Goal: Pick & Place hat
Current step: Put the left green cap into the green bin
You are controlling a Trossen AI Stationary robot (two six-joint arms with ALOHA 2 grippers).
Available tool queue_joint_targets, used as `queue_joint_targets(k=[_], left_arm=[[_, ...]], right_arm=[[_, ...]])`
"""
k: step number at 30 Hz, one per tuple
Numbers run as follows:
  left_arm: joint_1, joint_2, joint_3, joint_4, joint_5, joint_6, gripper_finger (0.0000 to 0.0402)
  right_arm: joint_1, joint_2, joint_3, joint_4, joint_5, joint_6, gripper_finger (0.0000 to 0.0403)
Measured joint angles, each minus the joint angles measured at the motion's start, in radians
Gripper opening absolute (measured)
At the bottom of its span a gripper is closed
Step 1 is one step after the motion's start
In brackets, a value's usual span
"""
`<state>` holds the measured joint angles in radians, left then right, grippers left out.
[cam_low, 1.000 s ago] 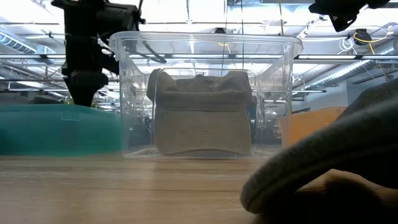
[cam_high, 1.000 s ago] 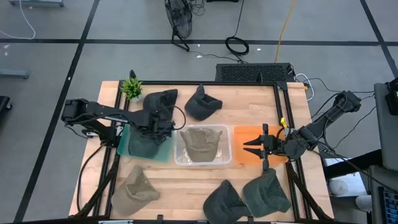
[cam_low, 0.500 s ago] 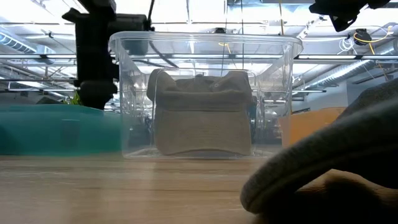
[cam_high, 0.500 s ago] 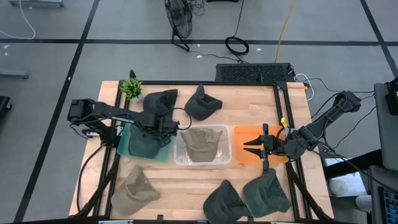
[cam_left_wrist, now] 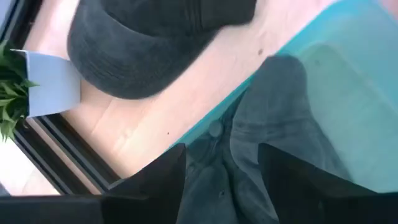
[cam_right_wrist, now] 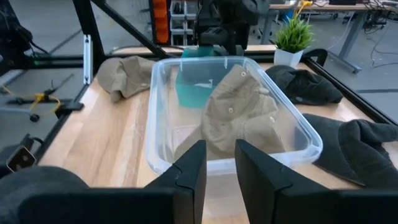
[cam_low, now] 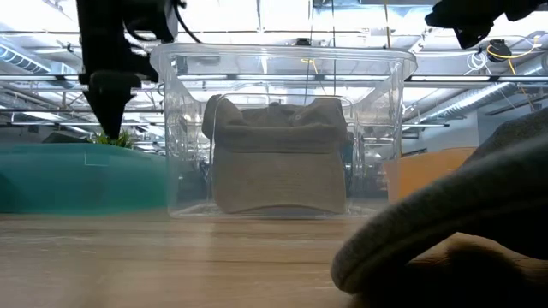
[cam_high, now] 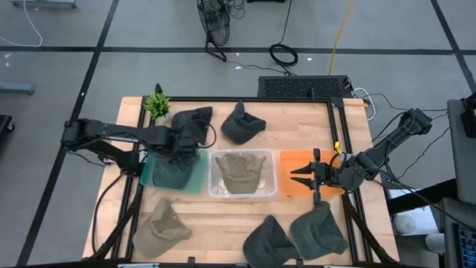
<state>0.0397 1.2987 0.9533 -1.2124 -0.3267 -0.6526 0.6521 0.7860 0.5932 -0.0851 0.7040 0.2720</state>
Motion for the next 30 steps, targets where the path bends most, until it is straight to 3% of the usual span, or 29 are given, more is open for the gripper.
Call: queue_joint_targets(k=[6,17,25,30], left_arm=[[-0.01,-0.019,-0.04,0.015,-0.053,-0.042,0.0211],[-0.007,0.042,-0.229,0.207,0.069,-0.052,0.0211],[-0.007,0.039,-0.165,0.132,0.078,0.0,0.0211],[-0.011,0.027,-0.072,0.012,0.011,-0.012,0.0211]], right_arm=[[0.001,0.0,-0.01,0.079,-0.002,-0.03,0.0073],[0.017,0.0,-0.01,0.081,-0.003,-0.05,0.0073],[0.017,0.0,-0.01,0.081,-0.002,-0.05,0.0073],[0.017,0.0,-0.01,0.081,-0.001,-0.049,0.0073]])
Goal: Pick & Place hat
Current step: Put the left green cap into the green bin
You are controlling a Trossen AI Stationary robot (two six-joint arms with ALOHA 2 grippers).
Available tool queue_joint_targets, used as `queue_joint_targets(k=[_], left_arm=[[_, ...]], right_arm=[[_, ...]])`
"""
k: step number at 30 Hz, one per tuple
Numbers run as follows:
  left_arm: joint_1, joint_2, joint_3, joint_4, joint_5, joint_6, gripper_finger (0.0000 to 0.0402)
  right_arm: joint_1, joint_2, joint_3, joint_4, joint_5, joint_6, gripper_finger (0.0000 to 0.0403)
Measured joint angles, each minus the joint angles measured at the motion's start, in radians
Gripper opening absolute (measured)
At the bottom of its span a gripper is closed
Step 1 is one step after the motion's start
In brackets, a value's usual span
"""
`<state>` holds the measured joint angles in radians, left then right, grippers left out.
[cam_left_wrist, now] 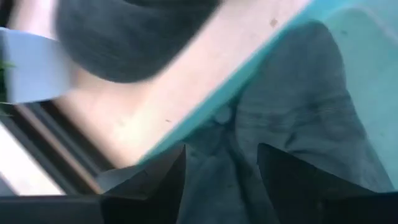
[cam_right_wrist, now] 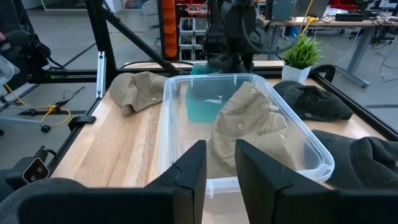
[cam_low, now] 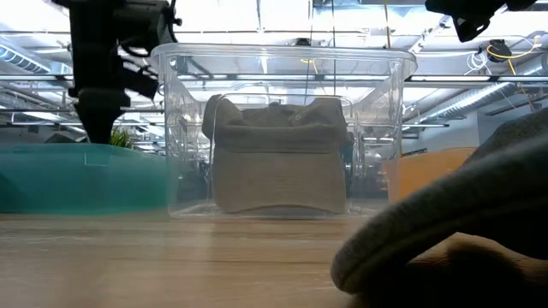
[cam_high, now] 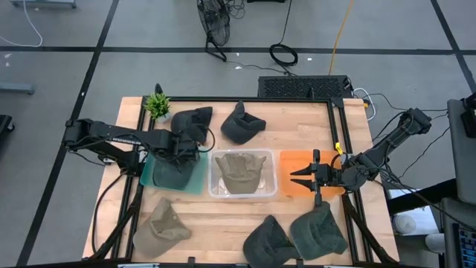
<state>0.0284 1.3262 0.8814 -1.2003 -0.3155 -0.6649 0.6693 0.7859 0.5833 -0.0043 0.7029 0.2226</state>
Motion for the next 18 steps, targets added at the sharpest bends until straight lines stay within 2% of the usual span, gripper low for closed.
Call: queue_joint_targets(k=[3,11,18], left_arm=[[-0.003,0.0,0.009,-0.057,-0.034,-0.022,0.0211],[0.005,0.001,-0.072,-0.087,-0.026,-0.176,0.0211],[0.006,0.001,-0.203,0.012,0.08,-0.266,0.0211]], right_arm=[[0.0,0.0,0.0,0.001,0.0,0.001,0.0073],[0.0,0.0,0.0,0.001,-0.001,0.008,0.0073],[0.0,0.0,0.0,0.0,-0.001,0.001,0.0073]])
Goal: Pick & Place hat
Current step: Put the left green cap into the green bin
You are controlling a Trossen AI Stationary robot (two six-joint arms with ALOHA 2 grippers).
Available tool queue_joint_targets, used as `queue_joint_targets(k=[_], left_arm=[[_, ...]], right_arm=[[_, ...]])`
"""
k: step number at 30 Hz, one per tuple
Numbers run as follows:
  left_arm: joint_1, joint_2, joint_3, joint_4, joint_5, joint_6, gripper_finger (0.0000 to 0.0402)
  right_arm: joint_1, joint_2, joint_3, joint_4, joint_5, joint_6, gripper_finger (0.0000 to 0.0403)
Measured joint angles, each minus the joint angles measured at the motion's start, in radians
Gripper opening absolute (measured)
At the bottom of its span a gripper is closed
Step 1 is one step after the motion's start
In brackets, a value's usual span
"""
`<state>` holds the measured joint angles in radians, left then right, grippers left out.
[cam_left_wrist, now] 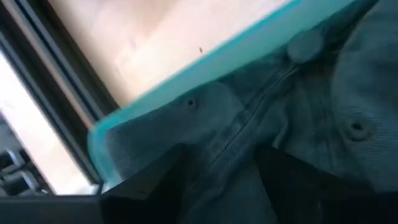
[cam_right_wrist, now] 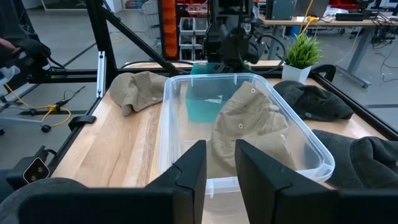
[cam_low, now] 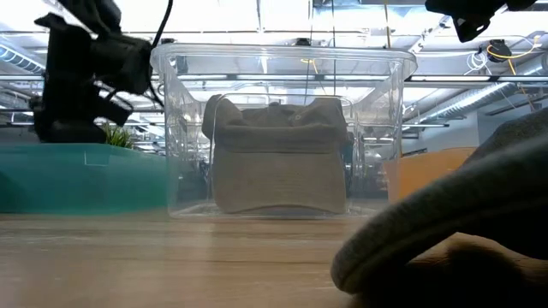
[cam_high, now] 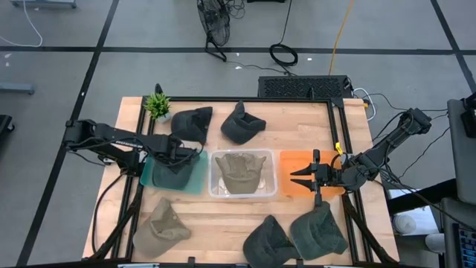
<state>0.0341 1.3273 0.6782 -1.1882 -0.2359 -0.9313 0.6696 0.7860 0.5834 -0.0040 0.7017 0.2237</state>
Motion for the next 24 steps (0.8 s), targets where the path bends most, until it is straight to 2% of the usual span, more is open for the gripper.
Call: queue_joint_targets(k=[5,11,24], left_arm=[[-0.011,0.0,-0.048,0.083,0.038,-0.003,0.0211],[-0.01,0.0,-0.02,0.027,0.028,0.036,0.0211],[-0.03,0.001,0.263,-0.145,-0.062,0.029,0.0211]], right_arm=[[0.0,0.0,0.0,0.0,0.0,0.001,0.0073],[0.0,0.0,0.0,0.0,0.0,0.002,0.0073],[0.0,0.0,0.0,0.0,0.0,0.011,0.0073]])
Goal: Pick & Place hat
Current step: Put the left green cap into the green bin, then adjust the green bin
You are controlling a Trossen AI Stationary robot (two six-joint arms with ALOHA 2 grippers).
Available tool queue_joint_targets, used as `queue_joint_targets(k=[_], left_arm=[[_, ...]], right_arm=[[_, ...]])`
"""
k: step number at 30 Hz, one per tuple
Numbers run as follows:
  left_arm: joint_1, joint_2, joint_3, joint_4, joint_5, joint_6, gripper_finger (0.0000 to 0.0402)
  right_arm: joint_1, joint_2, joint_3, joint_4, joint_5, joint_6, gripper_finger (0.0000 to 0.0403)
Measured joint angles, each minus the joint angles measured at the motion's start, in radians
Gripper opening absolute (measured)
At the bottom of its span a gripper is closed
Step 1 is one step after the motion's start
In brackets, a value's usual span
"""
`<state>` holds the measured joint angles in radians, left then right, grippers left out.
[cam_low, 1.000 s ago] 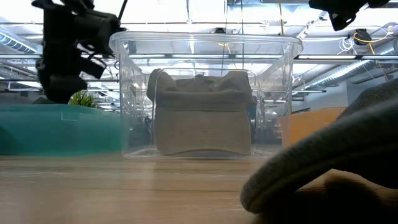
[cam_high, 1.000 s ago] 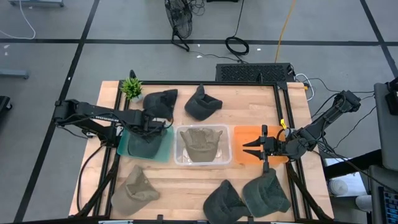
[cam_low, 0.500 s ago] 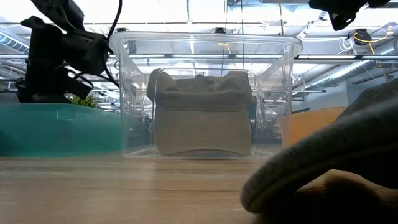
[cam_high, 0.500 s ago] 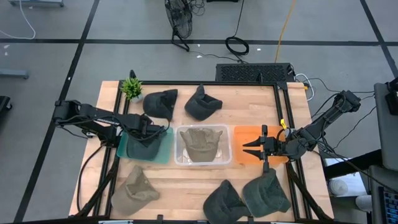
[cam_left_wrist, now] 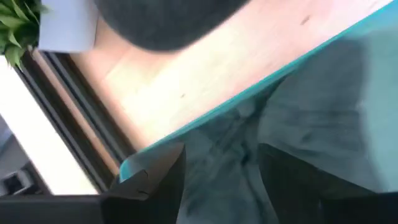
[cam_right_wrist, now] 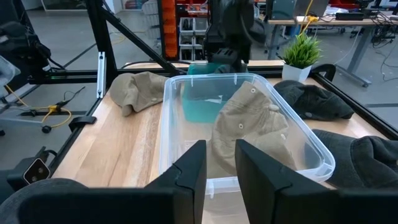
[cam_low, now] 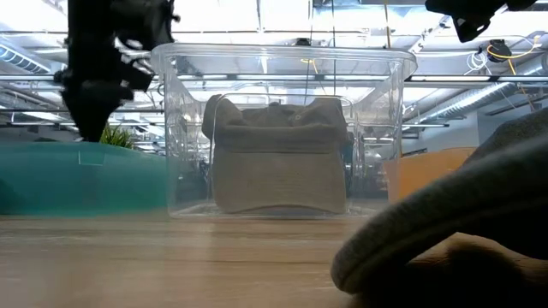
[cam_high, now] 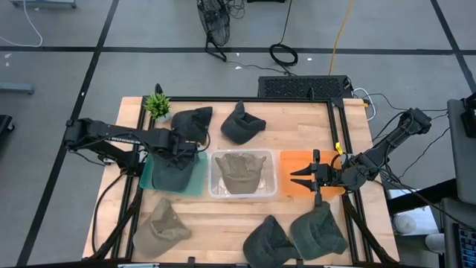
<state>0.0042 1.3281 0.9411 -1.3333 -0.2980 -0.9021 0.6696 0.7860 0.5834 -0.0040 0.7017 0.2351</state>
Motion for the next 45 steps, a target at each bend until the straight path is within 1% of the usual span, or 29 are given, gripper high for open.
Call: queue_joint_targets(k=[3,6,12,16,18,23,28,31,33,35,38,41,43,45], left_arm=[[-0.056,-0.001,0.014,0.072,-0.001,-0.043,0.0211],[-0.105,0.013,-0.004,0.142,-0.006,-0.024,0.0211],[-0.124,0.075,-0.016,0.102,-0.127,-0.062,0.0211],[-0.117,0.098,-0.016,0.104,-0.173,-0.05,0.0211],[-0.107,0.108,-0.024,0.109,-0.17,-0.046,0.0211],[-0.085,0.141,-0.06,0.15,-0.1,-0.007,0.0211],[-0.082,0.143,-0.092,0.244,-0.097,0.025,0.0211],[-0.101,0.111,-0.084,0.334,-0.088,0.098,0.0211],[-0.115,0.083,-0.062,0.35,-0.092,0.127,0.0211],[-0.122,0.047,-0.04,0.298,-0.122,0.125,0.0211],[-0.123,-0.01,0.004,0.172,-0.19,0.074,0.0211],[-0.126,-0.051,0.043,0.135,-0.218,0.026,0.0211],[-0.151,-0.076,0.06,0.186,-0.205,0.035,0.0211],[-0.192,-0.092,0.061,0.295,-0.166,0.077,0.0211]], right_arm=[[0.0,0.0,0.0,0.0,-0.007,0.016,0.0073],[0.0,0.0,0.0,-0.001,-0.029,0.015,0.0073],[0.0,0.0,0.0,0.002,-0.028,0.015,0.0073],[0.0,0.0,0.0,0.011,-0.027,0.012,0.0073],[0.0,0.0,0.0,0.016,-0.027,0.007,0.0073],[0.0,0.0,0.0,0.015,-0.027,0.007,0.0073],[0.0,0.0,0.0,0.015,-0.027,-0.015,0.0073],[0.0,0.0,0.0,0.011,-0.027,-0.032,0.0073],[0.0,0.0,0.0,-0.004,-0.027,-0.047,0.0073],[0.0,0.0,0.0,-0.02,-0.027,-0.049,0.0073],[0.0,0.0,0.0,-0.027,-0.024,-0.041,0.0073],[0.0,0.0,0.0,-0.026,-0.023,-0.041,0.0073],[0.0,0.0,0.0,-0.026,-0.023,-0.041,0.0073],[0.0,0.0,0.0,-0.026,-0.023,-0.039,0.0073]])
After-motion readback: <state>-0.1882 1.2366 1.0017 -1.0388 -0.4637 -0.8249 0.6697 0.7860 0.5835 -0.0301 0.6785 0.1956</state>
